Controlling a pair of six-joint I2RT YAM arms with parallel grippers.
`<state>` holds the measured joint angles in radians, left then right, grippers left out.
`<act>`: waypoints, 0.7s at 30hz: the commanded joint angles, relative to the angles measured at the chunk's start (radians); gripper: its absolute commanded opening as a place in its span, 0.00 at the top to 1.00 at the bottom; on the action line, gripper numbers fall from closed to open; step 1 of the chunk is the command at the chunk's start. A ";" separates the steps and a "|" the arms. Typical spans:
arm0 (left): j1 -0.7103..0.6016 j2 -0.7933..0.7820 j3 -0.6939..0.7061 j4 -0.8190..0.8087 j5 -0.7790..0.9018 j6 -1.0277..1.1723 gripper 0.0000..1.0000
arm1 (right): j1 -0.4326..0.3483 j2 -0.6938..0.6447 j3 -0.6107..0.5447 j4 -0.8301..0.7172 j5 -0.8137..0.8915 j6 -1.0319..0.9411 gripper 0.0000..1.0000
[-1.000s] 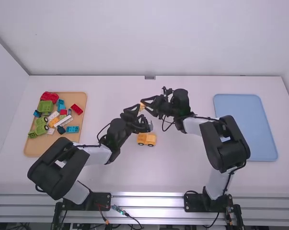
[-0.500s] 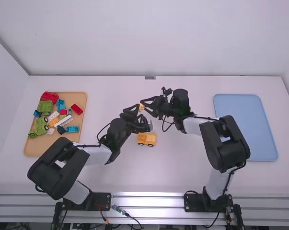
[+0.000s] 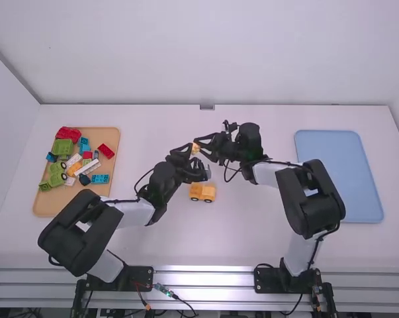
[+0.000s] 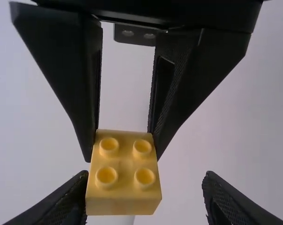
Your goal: Assemble lego blocks to make yellow taxi
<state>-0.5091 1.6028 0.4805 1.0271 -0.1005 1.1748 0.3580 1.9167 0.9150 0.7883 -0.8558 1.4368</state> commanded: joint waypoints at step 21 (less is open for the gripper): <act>-0.008 0.005 0.014 0.030 0.014 -0.034 0.57 | 0.003 0.010 0.022 0.007 -0.008 0.021 1.00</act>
<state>-0.5091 1.6024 0.4816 1.0592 -0.1020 1.1515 0.3580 1.9167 0.9150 0.7853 -0.8577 1.4525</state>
